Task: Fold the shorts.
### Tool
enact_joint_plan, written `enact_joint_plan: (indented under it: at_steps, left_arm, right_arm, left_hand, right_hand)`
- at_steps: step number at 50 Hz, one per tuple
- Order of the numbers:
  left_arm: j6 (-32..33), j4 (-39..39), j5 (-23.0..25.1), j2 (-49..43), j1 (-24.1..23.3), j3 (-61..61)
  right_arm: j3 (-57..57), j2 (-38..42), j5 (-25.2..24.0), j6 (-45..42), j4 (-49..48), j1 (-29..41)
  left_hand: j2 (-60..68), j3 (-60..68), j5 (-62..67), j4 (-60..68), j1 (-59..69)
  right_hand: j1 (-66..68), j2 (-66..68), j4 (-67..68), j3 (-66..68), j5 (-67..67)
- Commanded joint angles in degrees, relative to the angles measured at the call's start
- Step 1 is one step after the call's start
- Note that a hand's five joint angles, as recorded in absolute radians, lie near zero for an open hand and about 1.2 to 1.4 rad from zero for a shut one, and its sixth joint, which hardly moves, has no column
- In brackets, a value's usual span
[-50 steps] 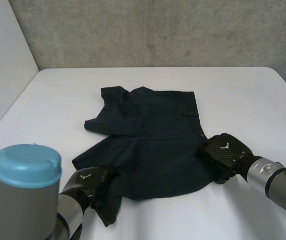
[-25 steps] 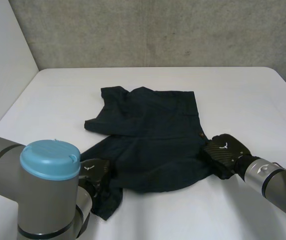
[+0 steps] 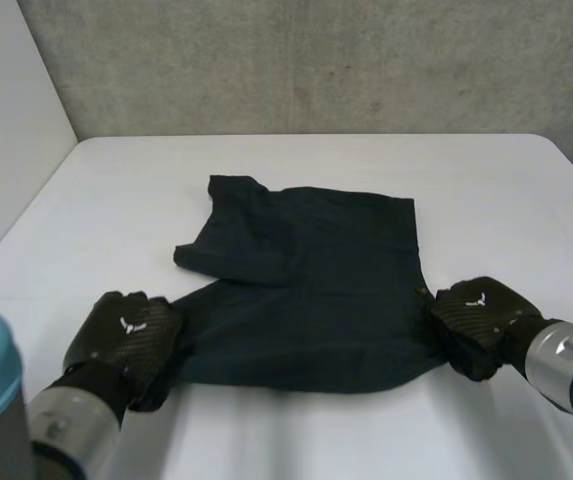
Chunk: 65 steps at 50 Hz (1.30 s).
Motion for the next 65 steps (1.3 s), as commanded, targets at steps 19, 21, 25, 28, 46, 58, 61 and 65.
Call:
enact_joint_plan:
  at_steps: [19, 21, 25, 28, 46, 58, 61, 65]
  left_arm:
    - [7.24, -25.2, 13.79, 3.47, 4.3, 8.32]
    - [8.3, -22.11, 13.97, 0.48, 6.51, 10.08]
    - [9.54, -16.57, 14.06, -7.0, 8.55, 15.27]
    - [8.49, -17.69, 13.62, -10.69, 6.01, 17.9]
    - [-10.5, -21.57, 13.53, 1.59, 3.53, 7.12]
    - [-10.42, -12.35, 11.78, -2.52, 3.71, -0.28]
    - [-10.41, -9.89, 8.53, -5.42, 3.71, 0.07]
    - [-10.33, -7.51, 4.92, -8.06, 3.27, 0.16]
  right_arm:
    - [-3.65, -11.32, -2.36, -17.19, 29.24, -1.12]
    - [-4.97, -7.64, -3.07, -16.4, 27.92, -1.39]
    - [-8.31, 0.11, -3.07, -12.89, 24.67, -0.77]
    - [-10.07, 2.4, -3.25, -7.45, 22.39, -0.6]
    - [-8.84, 4.07, -0.52, 5.04, 8.67, -0.07]
    - [-6.73, 3.81, -0.52, 6.19, 7.09, -0.07]
    - [-6.03, 3.81, -0.52, 6.28, 6.47, -0.07]
    - [-4.97, 3.46, -0.44, 7.77, 5.24, -0.42]
  left_hand:
    - [22.17, 22.57, 23.45, 22.25, 23.32]
    - [22.0, 22.41, 23.28, 22.09, 23.15]
    - [21.0, 21.4, 22.28, 21.08, 22.15]
    - [5.64, 6.04, 6.92, 5.72, 6.79]
    - [-31.32, -30.92, -30.04, -31.24, -30.17]
    - [-30.65, -30.24, -29.37, -30.56, -29.5]
    - [-22.61, -22.21, -21.33, -22.53, -21.46]
    - [7.48, 7.88, 8.76, 7.56, 8.63]
  right_hand:
    - [26.55, 12.52, 11.79, 12.2, 14.76]
    - [26.55, 12.52, 11.79, 12.2, 14.76]
    - [26.55, 12.52, 11.79, 12.2, 14.76]
    - [26.55, 12.52, 11.79, 12.2, 14.76]
    - [26.55, 12.52, 11.79, 12.2, 14.76]
    - [26.55, 12.52, 11.79, 12.2, 14.76]
    - [26.55, 12.52, 11.79, 12.2, 14.76]
    - [26.55, 12.52, 11.79, 12.2, 14.76]
